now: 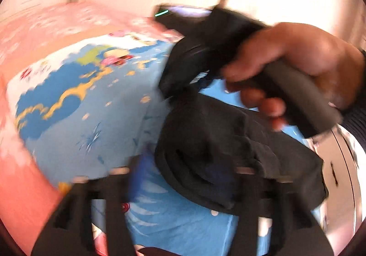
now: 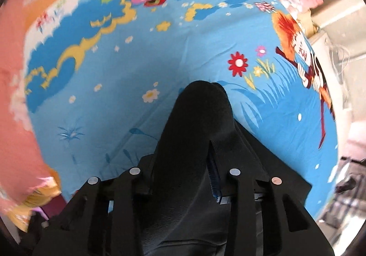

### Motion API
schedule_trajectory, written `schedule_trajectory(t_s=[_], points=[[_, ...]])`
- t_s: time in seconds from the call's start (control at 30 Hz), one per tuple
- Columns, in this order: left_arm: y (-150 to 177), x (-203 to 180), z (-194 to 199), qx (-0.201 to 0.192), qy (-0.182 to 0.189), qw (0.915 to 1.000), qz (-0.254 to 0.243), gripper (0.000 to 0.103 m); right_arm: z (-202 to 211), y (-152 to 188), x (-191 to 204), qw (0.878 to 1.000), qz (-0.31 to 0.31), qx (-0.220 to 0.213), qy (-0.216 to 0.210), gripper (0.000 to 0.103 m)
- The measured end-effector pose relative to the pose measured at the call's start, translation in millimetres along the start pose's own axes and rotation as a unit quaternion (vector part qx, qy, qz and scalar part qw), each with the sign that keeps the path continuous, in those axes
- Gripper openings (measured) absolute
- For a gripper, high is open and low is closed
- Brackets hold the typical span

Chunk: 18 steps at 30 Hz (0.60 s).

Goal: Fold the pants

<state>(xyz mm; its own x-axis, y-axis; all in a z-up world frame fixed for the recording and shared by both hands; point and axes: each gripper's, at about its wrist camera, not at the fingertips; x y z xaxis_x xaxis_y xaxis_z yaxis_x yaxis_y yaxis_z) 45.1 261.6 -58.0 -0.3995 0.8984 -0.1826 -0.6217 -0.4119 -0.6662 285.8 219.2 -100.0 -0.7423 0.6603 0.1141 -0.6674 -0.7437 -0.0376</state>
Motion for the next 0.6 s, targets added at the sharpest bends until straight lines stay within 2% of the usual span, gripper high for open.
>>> schedule_trajectory(t_s=[0.07,0.13,0.2,0.23,0.27,0.33,0.37,0.47,0.53,0.57,0.6], points=[[2.5,-4.5,-6.8,0.006,-0.002,0.9999,0.012,0.073,13.7,2.4,-7.0,0.999,-0.013,-0.018,-0.027,0.035],[4.0,-20.8,-14.9,0.014,0.014,0.9997,0.012,0.072,34.6,8.5,-17.0,0.997,-0.027,-0.044,-0.062,0.032],[5.8,-38.7,-14.4,0.008,0.004,0.9999,-0.007,0.039,64.3,24.8,-35.2,0.991,-0.043,-0.081,-0.102,0.031],[4.4,-46.1,-8.3,0.0,-0.002,0.9999,-0.016,0.032,83.3,37.8,-48.3,0.985,-0.05,-0.108,-0.125,0.03],[3.3,-56.2,2.5,-0.021,-0.003,0.9993,-0.031,0.031,97.4,47.5,-56.3,0.98,-0.056,-0.126,-0.142,0.03],[0.7,-89.9,34.6,-0.086,-0.006,0.9918,-0.095,0.03,138.3,84.2,-92.1,0.962,-0.077,-0.182,-0.189,0.03],[0.8,-103.2,45.2,-0.105,-0.005,0.9878,-0.115,0.03,154.7,103.3,-106.6,0.953,-0.084,-0.206,-0.204,0.03],[7.4,-162.3,81.9,-0.177,-0.003,0.9649,-0.195,0.03,199.8,179.3,-161.7,0.923,-0.115,-0.286,-0.231,0.03],[25.4,-216.7,105.9,-0.223,0.013,0.9398,-0.259,0.03,213.8,245.6,-204.6,0.898,-0.152,-0.336,-0.239,0.03],[33.2,-232.5,110.2,-0.235,0.017,0.931,-0.279,0.03,212.3,286.6,-230.7,0.884,-0.178,-0.358,-0.242,0.03],[50.4,-261.6,116.4,-0.25,0.024,0.914,-0.318,0.03,208.1,311.0,-249.0,0.876,-0.196,-0.368,-0.243,0.03]])
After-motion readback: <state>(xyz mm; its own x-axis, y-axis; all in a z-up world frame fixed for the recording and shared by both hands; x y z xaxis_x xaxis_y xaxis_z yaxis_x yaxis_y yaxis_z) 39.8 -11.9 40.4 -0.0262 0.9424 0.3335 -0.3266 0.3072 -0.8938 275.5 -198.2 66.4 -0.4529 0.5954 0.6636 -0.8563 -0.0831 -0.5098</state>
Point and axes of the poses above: each gripper's, at about its wrist camera, not at the fingertips, and z roughly against the way its jaws point, x to its left, y to its underside, and after that the axes turned 15 degrees about -y, right-handed
